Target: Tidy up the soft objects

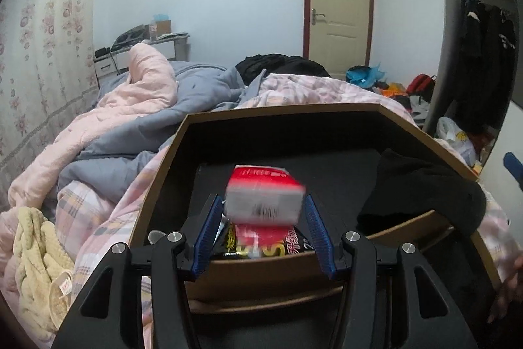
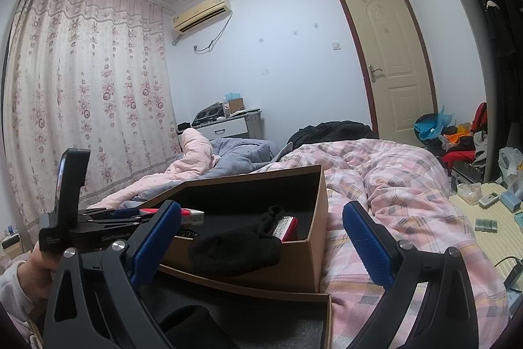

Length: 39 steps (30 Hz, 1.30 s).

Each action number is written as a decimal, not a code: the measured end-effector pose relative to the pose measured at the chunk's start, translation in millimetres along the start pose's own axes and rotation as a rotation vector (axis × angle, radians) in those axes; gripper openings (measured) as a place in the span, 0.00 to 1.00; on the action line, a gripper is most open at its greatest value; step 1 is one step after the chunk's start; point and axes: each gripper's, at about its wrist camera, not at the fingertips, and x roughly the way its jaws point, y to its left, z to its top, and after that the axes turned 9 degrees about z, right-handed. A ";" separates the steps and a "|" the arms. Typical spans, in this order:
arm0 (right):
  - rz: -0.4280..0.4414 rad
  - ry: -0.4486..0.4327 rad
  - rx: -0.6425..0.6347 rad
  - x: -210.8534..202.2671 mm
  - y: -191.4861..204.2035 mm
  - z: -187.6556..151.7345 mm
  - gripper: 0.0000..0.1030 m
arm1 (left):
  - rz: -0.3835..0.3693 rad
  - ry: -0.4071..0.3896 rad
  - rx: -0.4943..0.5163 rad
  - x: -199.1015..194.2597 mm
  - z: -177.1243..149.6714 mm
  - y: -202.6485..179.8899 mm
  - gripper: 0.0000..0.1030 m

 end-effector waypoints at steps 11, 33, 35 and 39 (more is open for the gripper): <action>-0.009 0.004 -0.007 1.1 0.9 -1.8 0.96 | -0.112 -0.073 -0.106 -41.9 -22.6 21.9 0.72; 0.011 0.012 -0.139 3.8 25.4 -6.5 0.96 | -0.002 -0.116 -0.217 -52.3 -27.1 47.5 0.77; 0.016 0.013 -0.134 4.8 24.8 -5.9 0.96 | -0.003 -0.115 -0.234 -51.9 -27.6 50.1 0.77; 0.025 0.007 -0.122 4.1 24.3 -5.3 0.96 | 0.001 -0.118 -0.242 -52.3 -28.4 50.6 0.77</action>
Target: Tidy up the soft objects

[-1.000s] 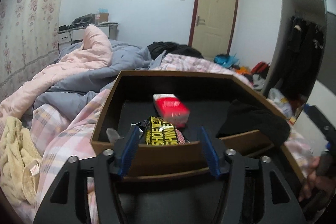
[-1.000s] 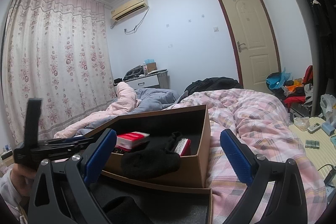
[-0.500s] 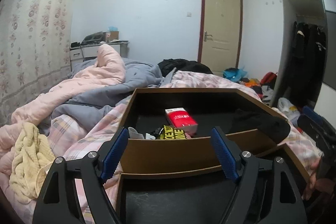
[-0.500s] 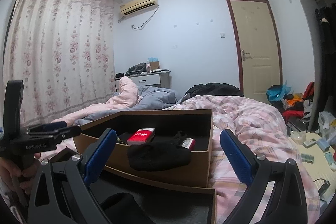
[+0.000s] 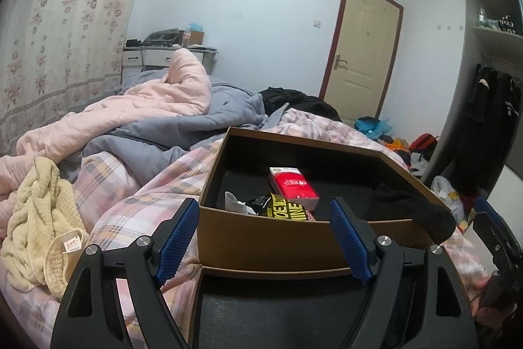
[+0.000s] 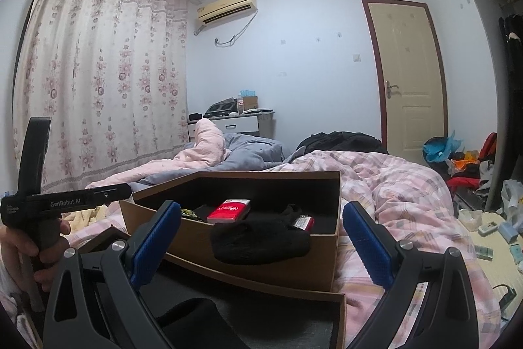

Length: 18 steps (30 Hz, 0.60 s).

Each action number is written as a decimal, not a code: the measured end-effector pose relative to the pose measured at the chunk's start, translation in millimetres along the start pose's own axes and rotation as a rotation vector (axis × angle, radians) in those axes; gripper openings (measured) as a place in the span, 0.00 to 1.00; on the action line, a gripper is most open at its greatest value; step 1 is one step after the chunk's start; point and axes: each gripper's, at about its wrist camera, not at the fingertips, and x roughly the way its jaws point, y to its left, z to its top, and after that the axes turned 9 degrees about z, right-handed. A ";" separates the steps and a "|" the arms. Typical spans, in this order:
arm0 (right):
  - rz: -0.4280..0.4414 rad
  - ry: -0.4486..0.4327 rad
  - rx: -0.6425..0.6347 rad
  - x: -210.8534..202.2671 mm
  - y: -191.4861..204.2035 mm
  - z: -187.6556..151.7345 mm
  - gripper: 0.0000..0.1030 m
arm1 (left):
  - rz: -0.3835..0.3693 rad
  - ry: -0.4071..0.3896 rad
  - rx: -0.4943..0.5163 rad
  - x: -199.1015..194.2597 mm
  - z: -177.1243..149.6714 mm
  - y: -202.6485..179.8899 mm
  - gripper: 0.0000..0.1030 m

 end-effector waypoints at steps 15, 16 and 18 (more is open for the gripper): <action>0.004 0.008 0.007 0.8 0.3 0.3 0.99 | 0.004 0.003 -0.005 0.5 0.1 1.8 0.77; 0.005 0.009 0.009 1.2 0.3 0.2 0.99 | 0.005 0.003 -0.004 0.5 0.2 1.9 0.77; 0.005 0.010 0.010 1.7 0.3 0.2 0.99 | 0.006 0.002 -0.004 0.3 0.4 2.1 0.77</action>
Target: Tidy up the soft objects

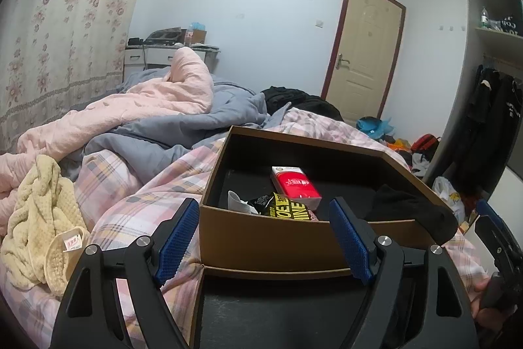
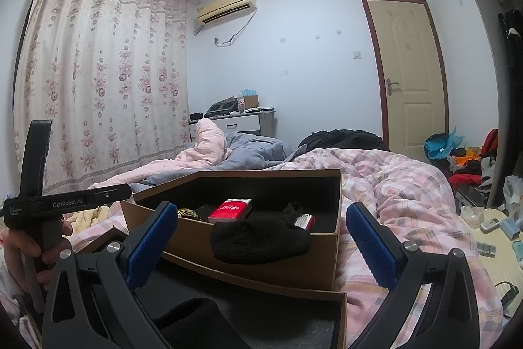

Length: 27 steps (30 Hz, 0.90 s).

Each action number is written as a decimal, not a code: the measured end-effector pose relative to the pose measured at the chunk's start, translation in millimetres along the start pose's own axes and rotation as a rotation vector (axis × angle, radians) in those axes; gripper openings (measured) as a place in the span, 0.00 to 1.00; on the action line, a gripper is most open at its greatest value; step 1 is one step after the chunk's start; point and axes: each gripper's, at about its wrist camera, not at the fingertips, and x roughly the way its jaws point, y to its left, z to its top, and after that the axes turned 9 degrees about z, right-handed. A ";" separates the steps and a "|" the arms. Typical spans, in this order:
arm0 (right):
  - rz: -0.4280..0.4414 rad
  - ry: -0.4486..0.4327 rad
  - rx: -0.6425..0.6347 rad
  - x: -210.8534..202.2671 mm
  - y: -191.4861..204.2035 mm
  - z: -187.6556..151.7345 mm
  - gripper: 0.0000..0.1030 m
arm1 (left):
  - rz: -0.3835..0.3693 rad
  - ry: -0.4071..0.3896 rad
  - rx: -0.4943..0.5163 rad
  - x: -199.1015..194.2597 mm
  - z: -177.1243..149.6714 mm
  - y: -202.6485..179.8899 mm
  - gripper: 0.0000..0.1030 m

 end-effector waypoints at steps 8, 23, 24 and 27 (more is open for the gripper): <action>-0.001 0.004 0.002 0.9 -0.5 -0.3 0.99 | 0.004 -0.007 0.005 1.2 -2.7 0.0 0.77; -0.025 -0.015 -0.022 -1.9 4.5 -0.8 0.99 | 0.001 -0.002 -0.004 0.5 -2.5 -1.2 0.77; -0.036 -0.028 -0.034 -4.0 6.9 -0.8 0.99 | 0.001 -0.002 -0.004 0.5 -2.5 -1.2 0.77; -0.044 -0.045 -0.039 -5.3 7.0 0.3 0.99 | 0.001 0.000 -0.004 0.6 -2.5 -1.2 0.77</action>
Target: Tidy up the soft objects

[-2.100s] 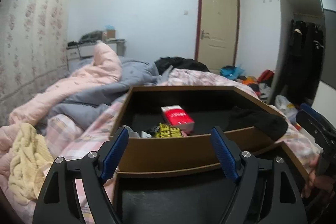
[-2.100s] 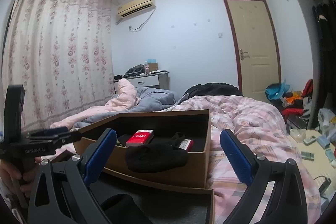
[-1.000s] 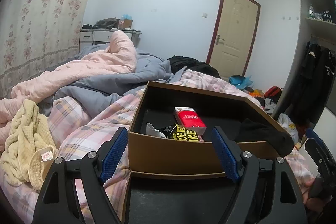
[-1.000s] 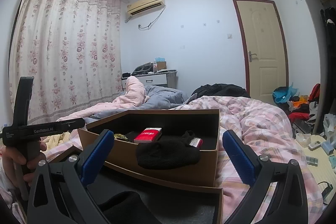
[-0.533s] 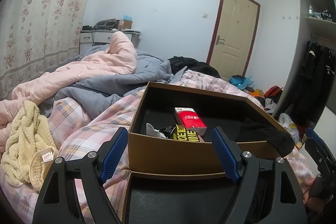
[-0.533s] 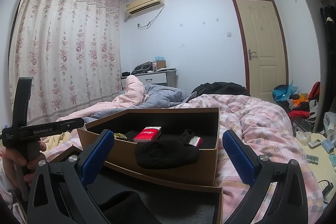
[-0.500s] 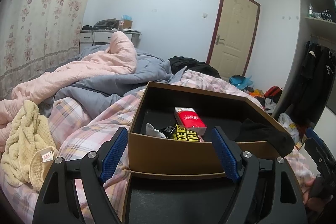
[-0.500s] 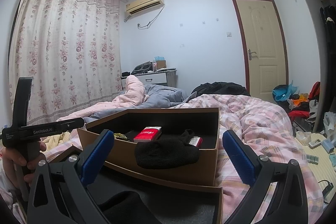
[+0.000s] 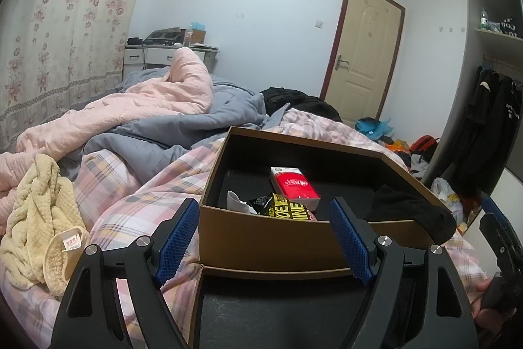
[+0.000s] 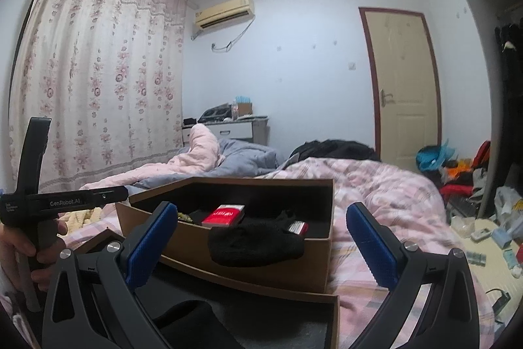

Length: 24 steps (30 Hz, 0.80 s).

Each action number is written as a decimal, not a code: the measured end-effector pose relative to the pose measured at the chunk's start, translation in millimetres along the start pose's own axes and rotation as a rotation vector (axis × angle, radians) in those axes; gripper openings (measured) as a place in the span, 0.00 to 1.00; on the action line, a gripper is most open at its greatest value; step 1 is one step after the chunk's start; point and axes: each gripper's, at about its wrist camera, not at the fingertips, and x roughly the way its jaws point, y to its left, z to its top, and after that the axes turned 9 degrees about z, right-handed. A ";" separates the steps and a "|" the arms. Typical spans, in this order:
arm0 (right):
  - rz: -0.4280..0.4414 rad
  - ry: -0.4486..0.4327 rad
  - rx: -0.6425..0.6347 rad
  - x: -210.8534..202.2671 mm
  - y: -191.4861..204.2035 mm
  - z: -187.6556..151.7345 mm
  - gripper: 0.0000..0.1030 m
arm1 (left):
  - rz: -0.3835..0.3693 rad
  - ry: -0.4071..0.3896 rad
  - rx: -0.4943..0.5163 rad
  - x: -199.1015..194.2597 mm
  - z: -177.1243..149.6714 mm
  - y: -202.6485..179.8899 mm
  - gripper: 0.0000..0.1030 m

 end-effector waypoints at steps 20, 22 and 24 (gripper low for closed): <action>0.022 0.051 0.025 6.3 -2.9 -2.7 0.99 | 0.000 0.001 0.000 -0.3 0.2 -0.7 0.77; 0.023 0.053 0.025 6.2 -2.9 -2.9 0.99 | 0.000 0.001 -0.001 -0.4 0.1 -0.8 0.77; 0.023 0.056 0.025 6.6 -3.0 -3.1 0.99 | 0.000 0.001 -0.001 -0.3 0.2 -0.8 0.77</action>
